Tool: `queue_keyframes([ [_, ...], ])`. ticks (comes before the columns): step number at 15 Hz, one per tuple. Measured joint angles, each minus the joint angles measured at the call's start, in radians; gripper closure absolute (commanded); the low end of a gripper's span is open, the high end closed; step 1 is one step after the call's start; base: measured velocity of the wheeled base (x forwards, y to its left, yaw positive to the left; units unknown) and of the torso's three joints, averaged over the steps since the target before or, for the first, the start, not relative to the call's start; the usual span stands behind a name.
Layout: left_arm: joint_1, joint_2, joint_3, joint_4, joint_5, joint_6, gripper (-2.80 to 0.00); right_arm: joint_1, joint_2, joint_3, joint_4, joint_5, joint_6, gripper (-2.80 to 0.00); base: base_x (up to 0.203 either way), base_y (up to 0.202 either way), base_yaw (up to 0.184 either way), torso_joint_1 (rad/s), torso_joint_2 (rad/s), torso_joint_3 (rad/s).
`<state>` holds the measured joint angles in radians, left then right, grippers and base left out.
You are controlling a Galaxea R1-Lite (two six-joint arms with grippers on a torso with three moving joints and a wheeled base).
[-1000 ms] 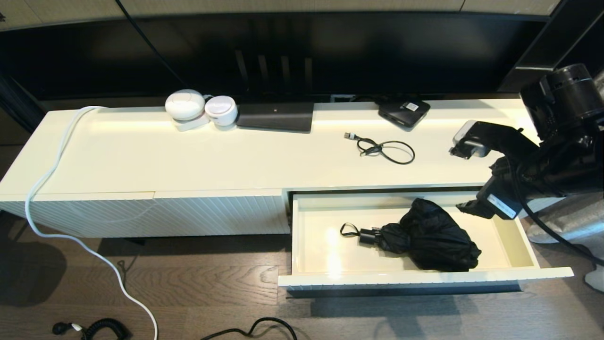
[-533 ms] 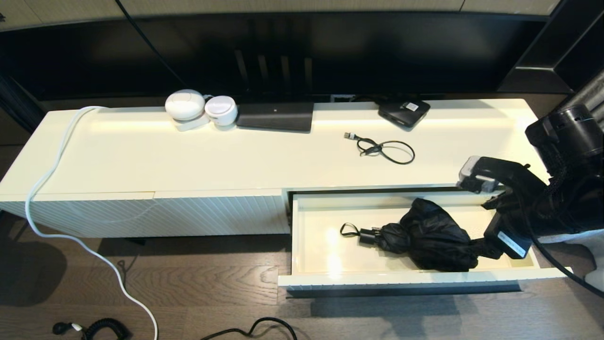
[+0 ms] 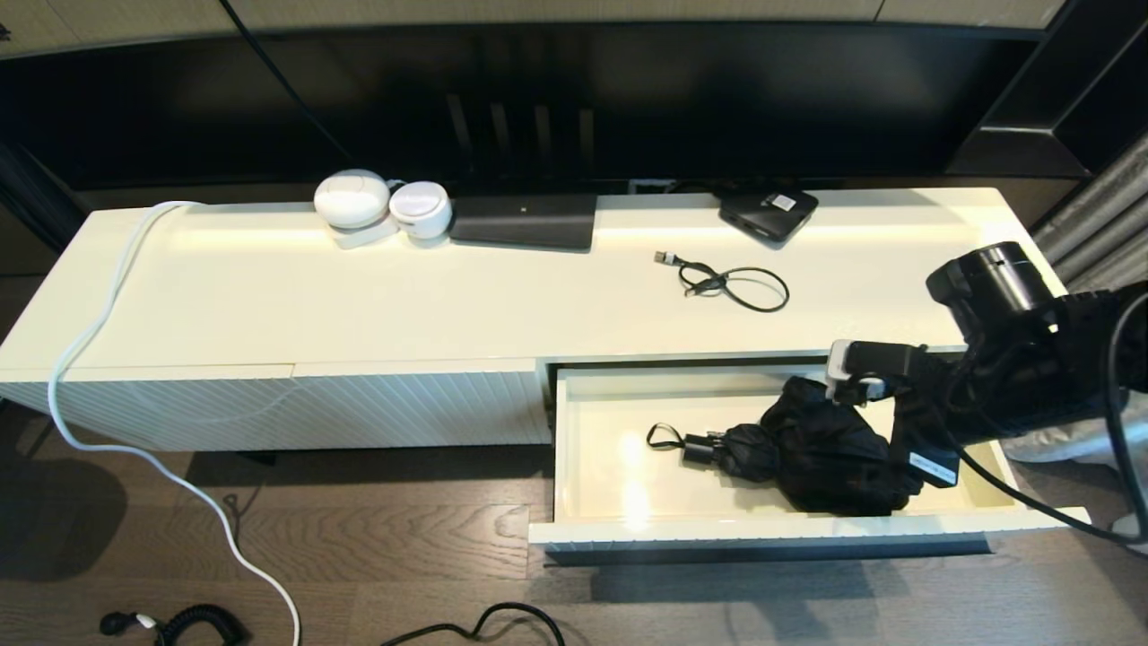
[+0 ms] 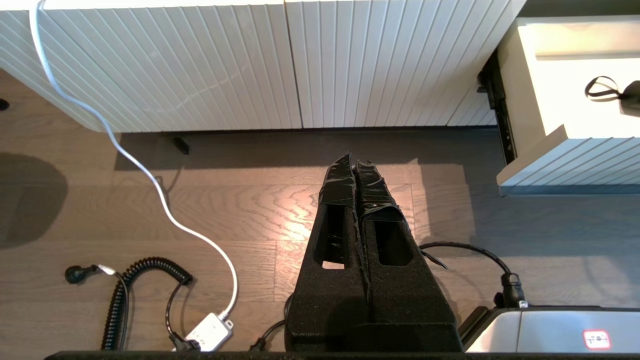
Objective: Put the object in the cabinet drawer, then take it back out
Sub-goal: Take the umbrella out of the drawer and put it on the table
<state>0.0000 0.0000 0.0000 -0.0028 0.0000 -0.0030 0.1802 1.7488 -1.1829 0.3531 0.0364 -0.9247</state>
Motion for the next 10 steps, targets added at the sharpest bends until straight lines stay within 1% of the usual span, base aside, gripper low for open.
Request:
queue_keyframes([
  [5,0.000,0.000,0.000,0.000,0.000,0.000,0.00,-0.032,0.128,-0.066,-0.067,-0.010,-0.169,-2.80,0.000,0.000,0.000,0.000,0.00,0.000],
  [9,0.000,0.000,0.000,0.000,0.000,0.000,0.00,-0.046,0.193,-0.128,-0.069,-0.025,-0.277,-2.80,0.000,0.000,0.000,0.000,0.00,0.000],
  [10,0.000,0.000,0.000,0.000,0.000,0.001,0.00,-0.050,0.207,-0.138,-0.069,-0.027,-0.282,-2.80,0.000,0.000,0.000,0.000,0.00,0.000],
])
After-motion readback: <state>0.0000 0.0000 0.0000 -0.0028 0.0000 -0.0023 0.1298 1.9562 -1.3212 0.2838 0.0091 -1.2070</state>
